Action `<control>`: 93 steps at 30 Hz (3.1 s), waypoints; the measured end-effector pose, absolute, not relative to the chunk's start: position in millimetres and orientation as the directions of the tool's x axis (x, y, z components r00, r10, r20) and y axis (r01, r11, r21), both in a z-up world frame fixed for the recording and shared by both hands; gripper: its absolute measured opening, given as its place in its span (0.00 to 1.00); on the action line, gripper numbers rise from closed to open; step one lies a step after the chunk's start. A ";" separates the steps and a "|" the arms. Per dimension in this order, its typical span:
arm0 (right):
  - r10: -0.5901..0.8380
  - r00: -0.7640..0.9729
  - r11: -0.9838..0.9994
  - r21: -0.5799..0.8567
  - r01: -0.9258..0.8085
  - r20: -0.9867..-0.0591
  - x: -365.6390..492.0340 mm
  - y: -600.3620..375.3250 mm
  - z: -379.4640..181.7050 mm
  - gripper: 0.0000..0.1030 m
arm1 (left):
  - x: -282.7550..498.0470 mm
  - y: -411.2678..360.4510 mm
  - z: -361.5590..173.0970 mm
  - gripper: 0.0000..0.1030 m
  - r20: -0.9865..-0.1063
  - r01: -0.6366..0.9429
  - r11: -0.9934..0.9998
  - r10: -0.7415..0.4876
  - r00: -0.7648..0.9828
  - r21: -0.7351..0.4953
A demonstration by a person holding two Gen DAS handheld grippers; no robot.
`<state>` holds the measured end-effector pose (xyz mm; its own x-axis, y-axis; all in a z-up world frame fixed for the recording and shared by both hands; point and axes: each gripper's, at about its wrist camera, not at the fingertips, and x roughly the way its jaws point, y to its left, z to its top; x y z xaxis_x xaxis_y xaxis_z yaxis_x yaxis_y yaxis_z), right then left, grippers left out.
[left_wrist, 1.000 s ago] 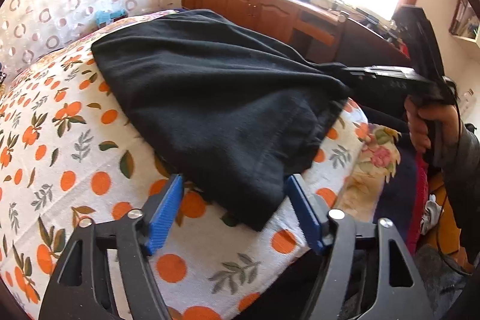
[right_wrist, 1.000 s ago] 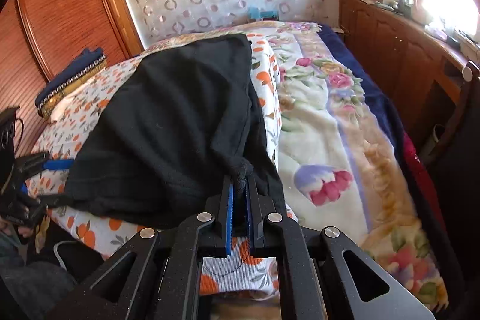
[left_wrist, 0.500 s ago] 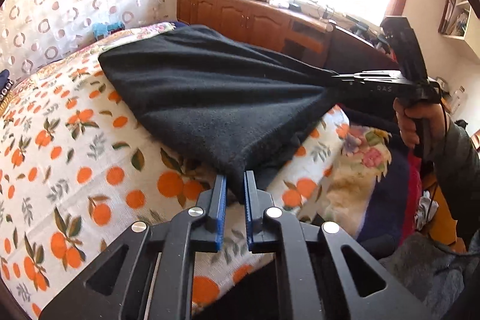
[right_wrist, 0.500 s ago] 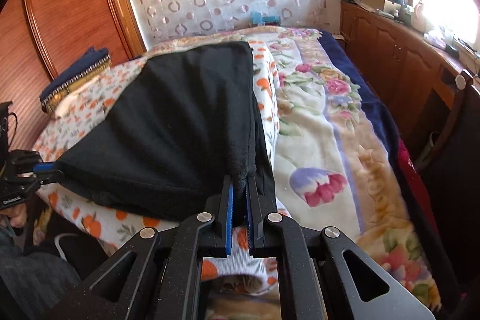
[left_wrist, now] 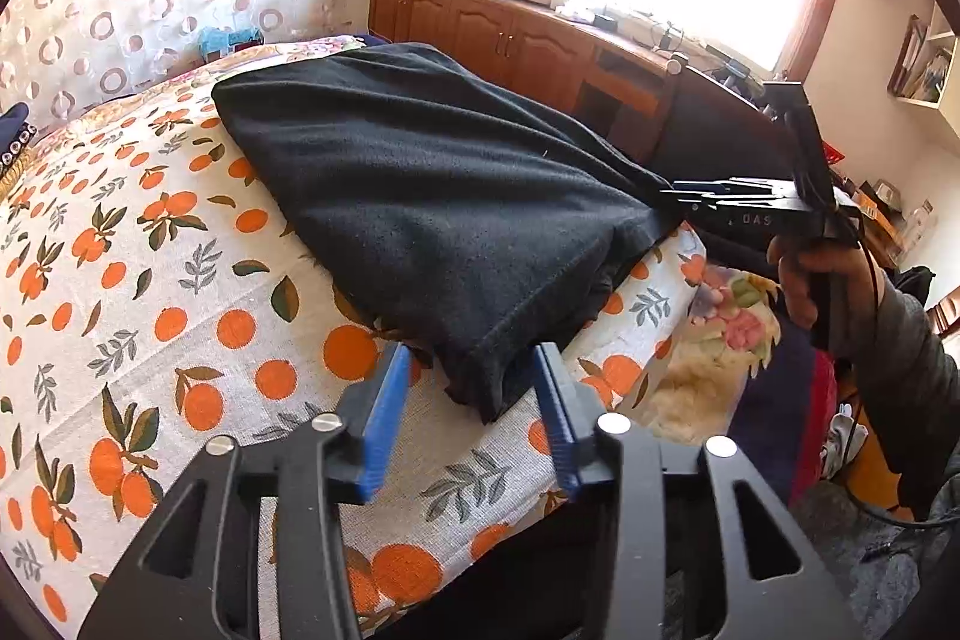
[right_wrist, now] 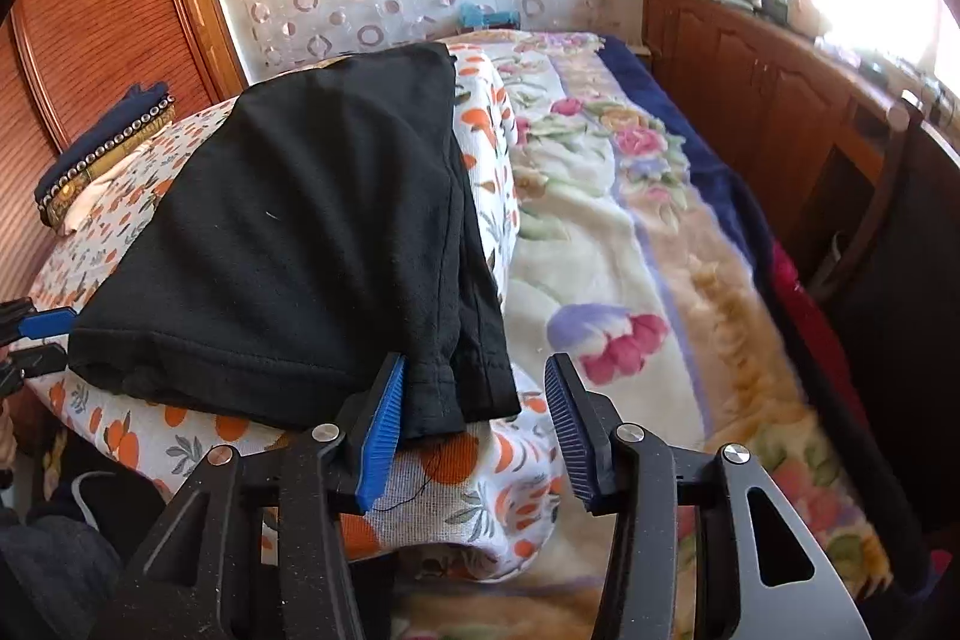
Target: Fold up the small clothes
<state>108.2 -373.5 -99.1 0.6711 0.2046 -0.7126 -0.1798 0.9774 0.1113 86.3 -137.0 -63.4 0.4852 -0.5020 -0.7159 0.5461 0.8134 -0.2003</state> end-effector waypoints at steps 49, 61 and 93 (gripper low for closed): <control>0.341 0.793 0.934 0.086 -0.347 -0.504 243.8 -351.2 -20.2 0.09 | 277.1 -109.2 6.1 0.06 -0.633 0.477 0.858 -0.479 0.608 -0.191; 0.295 0.718 0.940 0.058 -0.336 -0.631 381.6 -311.6 -71.6 0.09 | 349.5 -83.8 -22.6 0.14 -0.654 0.400 0.882 -0.458 0.602 -0.249; 0.381 0.557 0.907 0.184 -0.378 -0.738 387.8 -310.9 -101.5 0.49 | 367.4 -102.0 -83.1 0.63 -0.739 0.296 0.871 -0.490 0.461 -0.392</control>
